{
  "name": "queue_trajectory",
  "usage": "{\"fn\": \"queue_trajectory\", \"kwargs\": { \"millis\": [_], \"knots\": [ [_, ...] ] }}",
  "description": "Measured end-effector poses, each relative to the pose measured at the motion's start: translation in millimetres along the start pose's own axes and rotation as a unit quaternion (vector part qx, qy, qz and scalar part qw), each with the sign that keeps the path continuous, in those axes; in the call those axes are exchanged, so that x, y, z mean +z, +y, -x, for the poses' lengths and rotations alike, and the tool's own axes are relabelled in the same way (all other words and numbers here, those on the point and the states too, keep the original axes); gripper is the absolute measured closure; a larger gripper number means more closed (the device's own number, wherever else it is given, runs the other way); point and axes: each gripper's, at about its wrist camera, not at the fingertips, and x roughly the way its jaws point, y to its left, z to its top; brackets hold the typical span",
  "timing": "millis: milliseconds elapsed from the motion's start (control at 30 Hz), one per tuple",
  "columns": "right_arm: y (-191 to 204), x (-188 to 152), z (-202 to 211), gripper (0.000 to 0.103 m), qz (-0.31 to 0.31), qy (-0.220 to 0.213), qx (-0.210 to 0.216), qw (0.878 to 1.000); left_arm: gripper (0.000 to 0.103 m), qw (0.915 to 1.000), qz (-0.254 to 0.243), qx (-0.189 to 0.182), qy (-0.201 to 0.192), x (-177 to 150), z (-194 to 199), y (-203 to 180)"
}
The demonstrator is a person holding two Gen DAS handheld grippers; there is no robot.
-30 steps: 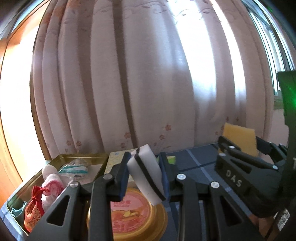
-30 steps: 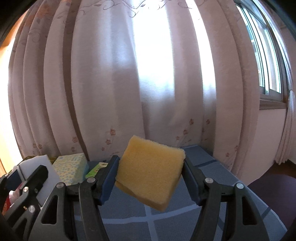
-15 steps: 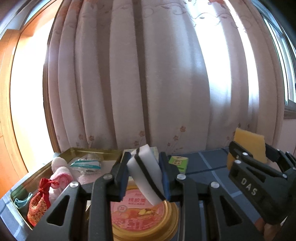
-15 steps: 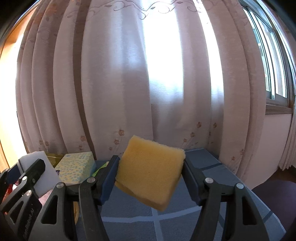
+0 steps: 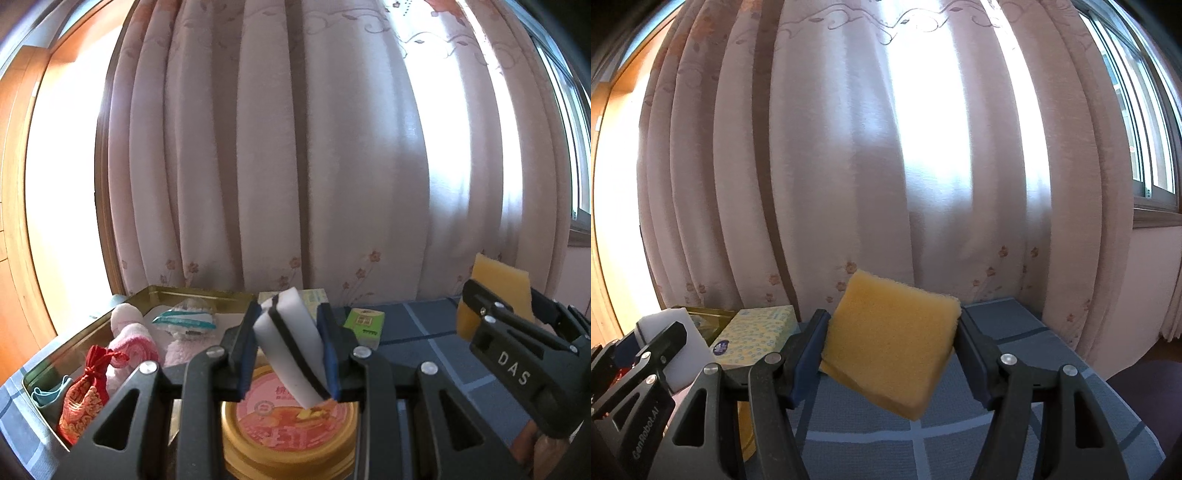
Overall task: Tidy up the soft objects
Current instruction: 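Carry the yellow sponge with the right gripper while the left carries the eraser sponge toward the tray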
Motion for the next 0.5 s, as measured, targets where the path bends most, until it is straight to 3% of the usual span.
{"fn": "queue_trajectory", "kwargs": {
  "millis": [500],
  "knots": [
    [18, -3, 2, 0.034, 0.015, 0.008, 0.025, 1.000, 0.074, 0.9999, 0.009, -0.001, -0.009, -2, 9, 7]
  ]
}}
